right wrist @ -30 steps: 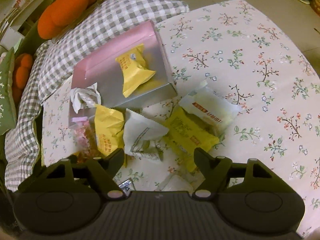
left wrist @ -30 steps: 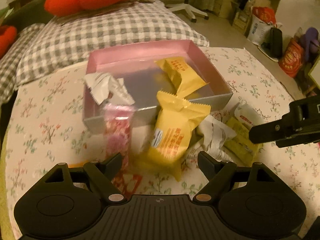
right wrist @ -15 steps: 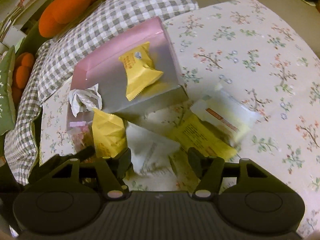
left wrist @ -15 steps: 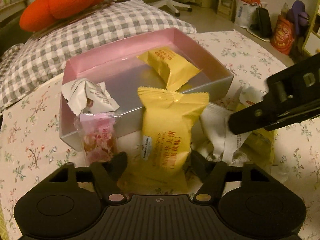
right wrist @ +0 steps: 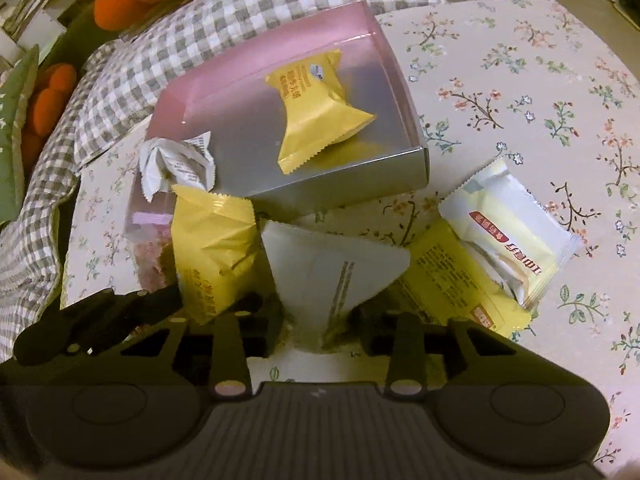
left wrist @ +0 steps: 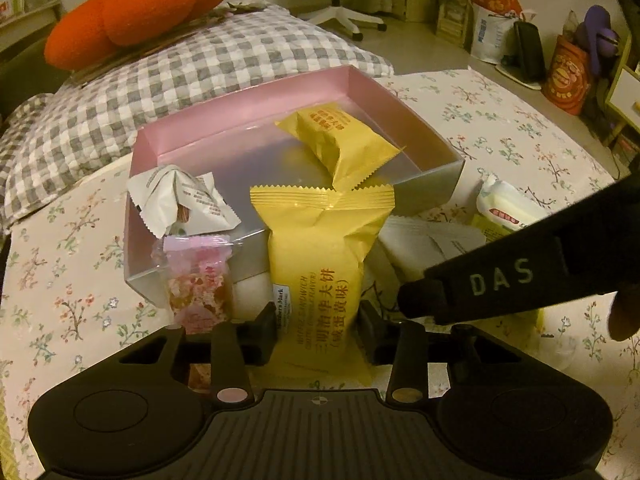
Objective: Organize snacks
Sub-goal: 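Lower the yellow packet into the box with the left tool while the right drops the white wrapper in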
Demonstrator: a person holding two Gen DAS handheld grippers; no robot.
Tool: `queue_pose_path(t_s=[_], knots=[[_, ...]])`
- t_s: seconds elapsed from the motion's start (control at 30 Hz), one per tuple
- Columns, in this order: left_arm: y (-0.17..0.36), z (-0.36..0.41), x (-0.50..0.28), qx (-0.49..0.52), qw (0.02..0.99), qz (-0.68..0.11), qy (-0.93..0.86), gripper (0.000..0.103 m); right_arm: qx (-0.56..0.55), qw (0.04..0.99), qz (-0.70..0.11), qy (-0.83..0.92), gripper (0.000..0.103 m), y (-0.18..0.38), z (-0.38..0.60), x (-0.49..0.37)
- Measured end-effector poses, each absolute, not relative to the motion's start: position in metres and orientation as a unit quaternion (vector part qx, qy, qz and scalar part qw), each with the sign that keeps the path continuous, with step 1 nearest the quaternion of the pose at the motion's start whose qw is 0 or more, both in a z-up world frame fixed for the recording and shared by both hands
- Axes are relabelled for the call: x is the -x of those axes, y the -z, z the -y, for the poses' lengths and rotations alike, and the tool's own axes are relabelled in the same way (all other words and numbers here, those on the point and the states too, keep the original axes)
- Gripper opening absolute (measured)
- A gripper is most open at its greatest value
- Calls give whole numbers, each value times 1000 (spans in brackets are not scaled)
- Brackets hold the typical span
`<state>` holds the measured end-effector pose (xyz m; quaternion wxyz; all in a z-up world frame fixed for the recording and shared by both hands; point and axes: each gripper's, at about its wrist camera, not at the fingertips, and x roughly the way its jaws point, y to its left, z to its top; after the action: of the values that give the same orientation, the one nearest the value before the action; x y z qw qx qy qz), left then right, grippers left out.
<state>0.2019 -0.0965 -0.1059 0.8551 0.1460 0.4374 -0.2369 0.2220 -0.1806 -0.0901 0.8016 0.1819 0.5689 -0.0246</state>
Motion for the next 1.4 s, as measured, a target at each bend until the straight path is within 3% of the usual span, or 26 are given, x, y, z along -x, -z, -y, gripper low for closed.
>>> queue_pose_path(t_s=[0.83,1.4], knots=[[64,87,-197,-75,864,-435,243,36,-179,830,-526,46,30,44,199,-208],[23,52,-242,14,887,-413,206,36,-142,867,-475,52,30,17,208,-231]])
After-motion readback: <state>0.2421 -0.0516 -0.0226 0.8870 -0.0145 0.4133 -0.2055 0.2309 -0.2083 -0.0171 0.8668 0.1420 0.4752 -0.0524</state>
